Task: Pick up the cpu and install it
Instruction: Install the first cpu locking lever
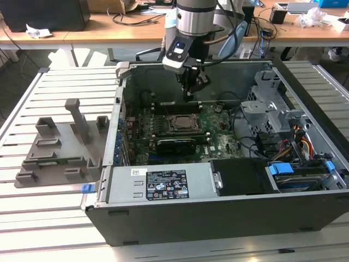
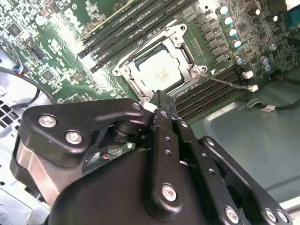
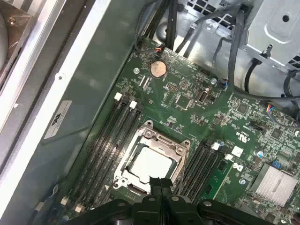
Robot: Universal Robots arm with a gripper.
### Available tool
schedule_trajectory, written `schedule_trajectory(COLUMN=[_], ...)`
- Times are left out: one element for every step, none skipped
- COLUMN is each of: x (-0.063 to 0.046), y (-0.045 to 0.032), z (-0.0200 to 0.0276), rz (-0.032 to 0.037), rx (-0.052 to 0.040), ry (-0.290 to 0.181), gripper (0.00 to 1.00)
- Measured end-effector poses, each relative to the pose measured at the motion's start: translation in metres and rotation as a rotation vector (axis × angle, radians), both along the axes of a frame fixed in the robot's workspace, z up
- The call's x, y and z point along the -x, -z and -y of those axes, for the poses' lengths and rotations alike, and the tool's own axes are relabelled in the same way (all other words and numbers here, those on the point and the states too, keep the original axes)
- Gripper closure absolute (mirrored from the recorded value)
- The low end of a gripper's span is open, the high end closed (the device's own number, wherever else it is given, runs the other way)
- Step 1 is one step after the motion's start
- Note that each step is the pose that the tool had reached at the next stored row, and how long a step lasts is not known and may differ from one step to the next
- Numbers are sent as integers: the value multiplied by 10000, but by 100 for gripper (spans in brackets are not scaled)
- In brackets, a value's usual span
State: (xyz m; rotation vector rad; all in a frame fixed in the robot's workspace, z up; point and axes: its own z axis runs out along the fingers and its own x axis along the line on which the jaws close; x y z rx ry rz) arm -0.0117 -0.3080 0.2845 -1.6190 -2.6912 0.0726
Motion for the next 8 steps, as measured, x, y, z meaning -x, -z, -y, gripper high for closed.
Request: schedule_trajectory(x=[0, 0, 0, 0, 0, 0, 0, 0], y=[0, 0, 0, 0, 0, 0, 0, 0], z=[0, 0, 0, 0, 0, 0, 0, 0], rz=[1, 0, 1, 0, 0, 1, 1, 0], rx=[0, 1, 0, 1, 0, 0, 0, 0], ry=[-93, -153, -248, -306, -353, -407, -457, -511], gripper=[89, 89, 89, 89, 89, 89, 89, 89])
